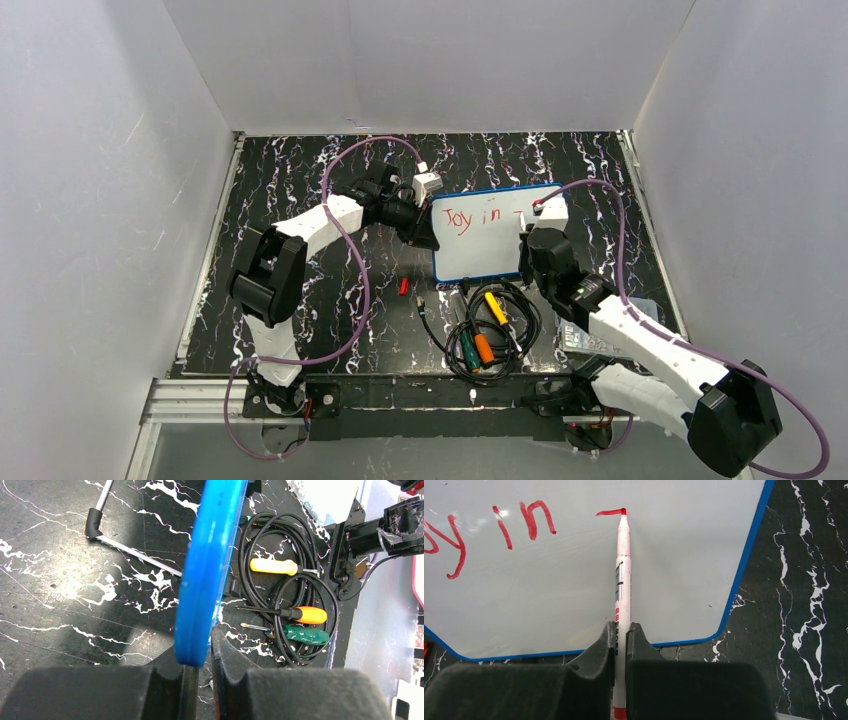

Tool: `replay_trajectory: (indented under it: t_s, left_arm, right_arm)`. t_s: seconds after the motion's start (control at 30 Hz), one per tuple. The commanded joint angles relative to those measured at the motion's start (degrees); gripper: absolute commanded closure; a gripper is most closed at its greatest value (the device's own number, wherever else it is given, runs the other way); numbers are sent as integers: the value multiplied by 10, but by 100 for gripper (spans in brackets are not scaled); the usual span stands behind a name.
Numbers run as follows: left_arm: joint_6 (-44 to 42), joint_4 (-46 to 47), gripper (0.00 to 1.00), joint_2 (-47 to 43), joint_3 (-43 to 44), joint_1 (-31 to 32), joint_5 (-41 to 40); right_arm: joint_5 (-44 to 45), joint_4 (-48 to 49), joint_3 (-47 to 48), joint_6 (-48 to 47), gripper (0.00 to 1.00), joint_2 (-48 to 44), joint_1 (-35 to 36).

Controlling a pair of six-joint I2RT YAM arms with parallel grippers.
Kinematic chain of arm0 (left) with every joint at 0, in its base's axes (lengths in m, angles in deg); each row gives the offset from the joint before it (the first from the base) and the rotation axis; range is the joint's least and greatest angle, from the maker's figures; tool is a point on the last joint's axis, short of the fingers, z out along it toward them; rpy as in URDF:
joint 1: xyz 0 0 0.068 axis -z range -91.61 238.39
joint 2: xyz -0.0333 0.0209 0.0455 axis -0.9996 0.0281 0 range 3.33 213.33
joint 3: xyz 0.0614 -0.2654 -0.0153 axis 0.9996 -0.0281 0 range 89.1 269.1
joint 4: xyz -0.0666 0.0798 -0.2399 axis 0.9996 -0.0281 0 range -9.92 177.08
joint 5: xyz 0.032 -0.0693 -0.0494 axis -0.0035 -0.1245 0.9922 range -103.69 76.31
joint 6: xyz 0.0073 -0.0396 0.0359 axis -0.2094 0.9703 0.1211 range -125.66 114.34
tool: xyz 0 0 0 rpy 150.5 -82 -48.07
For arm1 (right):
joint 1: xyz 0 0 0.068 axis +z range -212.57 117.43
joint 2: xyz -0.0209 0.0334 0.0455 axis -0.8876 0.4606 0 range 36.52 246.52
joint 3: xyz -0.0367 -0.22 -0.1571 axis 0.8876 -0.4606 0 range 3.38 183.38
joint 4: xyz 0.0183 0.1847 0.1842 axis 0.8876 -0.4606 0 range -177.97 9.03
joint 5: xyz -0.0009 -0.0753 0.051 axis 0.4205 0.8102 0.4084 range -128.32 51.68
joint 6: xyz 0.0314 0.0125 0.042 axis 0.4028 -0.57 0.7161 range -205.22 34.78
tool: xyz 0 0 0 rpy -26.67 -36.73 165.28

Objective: Write a sentence on the whiteboard

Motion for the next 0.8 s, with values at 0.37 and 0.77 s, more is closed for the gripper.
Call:
replay_trajectory:
  t_s: [0.37,0.77]
  left_arm:
    - [-18,-19,100,-29,14,1,-11]
    - [-18,-19,100,-29,14,1,-12]
  right_arm:
    - [-16,20,34,-40,99,-38,-17]
    - [-15,30,58,-53,99,18,-19]
